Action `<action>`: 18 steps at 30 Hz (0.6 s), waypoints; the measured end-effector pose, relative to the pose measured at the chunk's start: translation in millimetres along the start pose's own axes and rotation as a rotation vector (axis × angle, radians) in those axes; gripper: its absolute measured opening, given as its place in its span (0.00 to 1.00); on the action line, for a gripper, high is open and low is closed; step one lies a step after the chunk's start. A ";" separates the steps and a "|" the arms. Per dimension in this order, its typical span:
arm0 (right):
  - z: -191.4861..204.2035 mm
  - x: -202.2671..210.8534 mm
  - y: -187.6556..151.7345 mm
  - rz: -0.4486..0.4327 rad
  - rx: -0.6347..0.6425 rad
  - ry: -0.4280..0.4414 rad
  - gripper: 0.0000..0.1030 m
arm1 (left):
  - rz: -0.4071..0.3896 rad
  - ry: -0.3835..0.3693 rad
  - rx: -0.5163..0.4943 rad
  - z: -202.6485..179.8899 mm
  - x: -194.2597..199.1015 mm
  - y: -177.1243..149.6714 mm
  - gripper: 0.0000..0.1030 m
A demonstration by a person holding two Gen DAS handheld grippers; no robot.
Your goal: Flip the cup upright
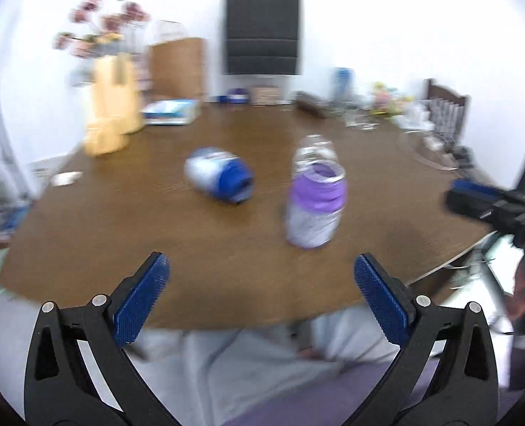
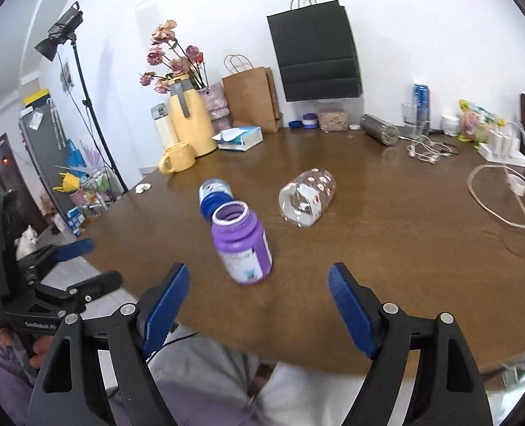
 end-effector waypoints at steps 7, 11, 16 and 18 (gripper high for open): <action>41.0 18.6 -53.5 0.053 -0.014 -0.038 0.82 | 0.112 0.054 0.135 4.3 26.0 -39.4 1.00; 45.3 5.1 -55.5 0.110 -0.004 -0.032 0.82 | 0.045 0.080 0.104 2.5 40.0 -24.9 1.00; 40.5 13.8 -51.5 0.062 -0.014 -0.053 0.82 | 0.027 0.096 0.100 1.8 44.5 -22.7 1.00; 39.3 14.4 -52.1 0.059 -0.021 -0.056 0.82 | 0.026 0.097 0.097 1.2 44.9 -21.7 1.00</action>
Point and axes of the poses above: each gripper's, at about its wrist camera, not at the fingertips, and x roughly against the way its jaws point, z to its left, y to its top, the point moved 8 cm from there along -x, roughly the way its jaws point, and after that the axes turned 5 degrees about y, right-handed, at the moved point
